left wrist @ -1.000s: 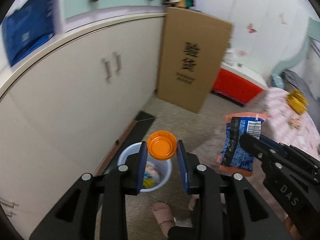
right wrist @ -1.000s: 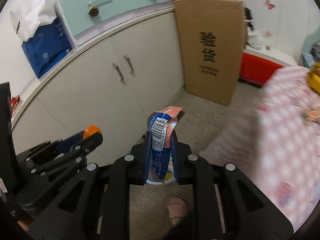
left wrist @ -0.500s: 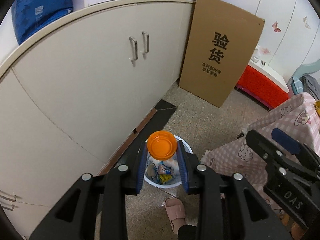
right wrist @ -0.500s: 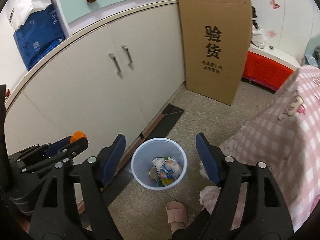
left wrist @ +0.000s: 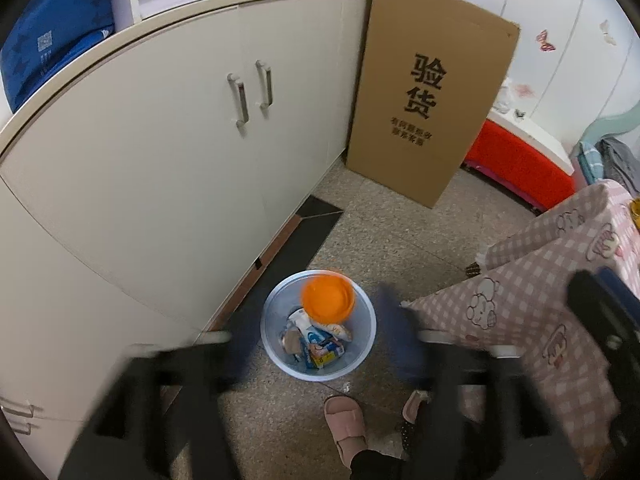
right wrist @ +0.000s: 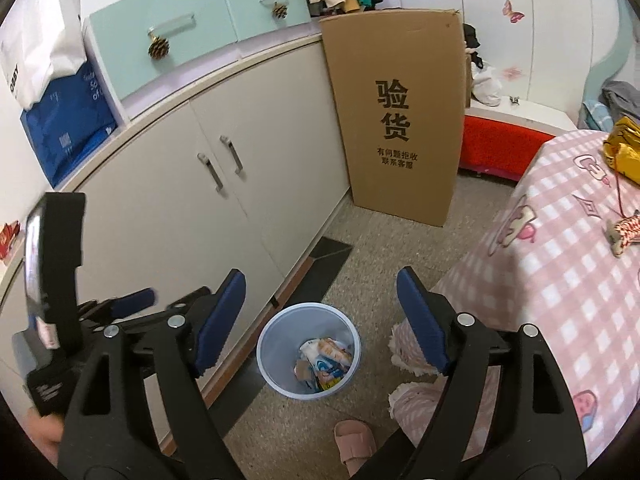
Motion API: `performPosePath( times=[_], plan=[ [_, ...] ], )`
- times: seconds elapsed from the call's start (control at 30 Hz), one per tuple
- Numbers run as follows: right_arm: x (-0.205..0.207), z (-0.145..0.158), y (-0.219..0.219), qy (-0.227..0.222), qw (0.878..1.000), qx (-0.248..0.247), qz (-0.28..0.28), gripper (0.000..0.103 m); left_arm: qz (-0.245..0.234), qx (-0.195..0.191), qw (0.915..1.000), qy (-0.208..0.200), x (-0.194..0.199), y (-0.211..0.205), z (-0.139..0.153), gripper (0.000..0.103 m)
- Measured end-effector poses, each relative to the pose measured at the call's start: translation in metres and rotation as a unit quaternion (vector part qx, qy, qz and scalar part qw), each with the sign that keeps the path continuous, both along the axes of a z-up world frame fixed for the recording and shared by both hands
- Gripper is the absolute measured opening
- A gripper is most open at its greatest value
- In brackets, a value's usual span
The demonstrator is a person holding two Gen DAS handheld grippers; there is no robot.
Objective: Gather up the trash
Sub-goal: 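Open both grippers above the wastebasket to drop the items, then move both tools back over the table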
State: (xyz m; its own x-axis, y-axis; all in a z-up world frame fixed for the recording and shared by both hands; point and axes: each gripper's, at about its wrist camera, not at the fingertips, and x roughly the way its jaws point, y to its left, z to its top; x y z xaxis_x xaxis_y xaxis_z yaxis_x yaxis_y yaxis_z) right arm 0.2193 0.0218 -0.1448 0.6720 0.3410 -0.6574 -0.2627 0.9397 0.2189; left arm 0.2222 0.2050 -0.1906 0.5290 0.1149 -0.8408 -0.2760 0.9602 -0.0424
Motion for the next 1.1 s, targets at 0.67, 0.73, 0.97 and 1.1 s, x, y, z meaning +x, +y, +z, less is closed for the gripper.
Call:
performPosePath(
  times=[0.67,0.73,0.97,1.1],
  plan=[
    [-0.042,0.050,-0.122,-0.044,0.994,0.036,-0.089,0.082,-0.116,0.012,0.9900,-0.080,-0.027,-0.105,0.073,0.080],
    [-0.047,0.056,-0.148,-0.049,0.992,0.038,-0.113,0.085,-0.149,0.021,0.9847,-0.088,-0.027,-0.134,0.081,0.080],
    [-0.064,0.061,-0.245,-0.051,0.978,0.026,-0.202,0.089,-0.270,0.052,0.9548,-0.113,-0.028,-0.241,0.091,0.080],
    [-0.066,0.055,-0.286,-0.043,0.972,0.026,-0.231,0.089,-0.318,0.068,0.9394,-0.109,-0.018,-0.292,0.085,0.080]
  ],
)
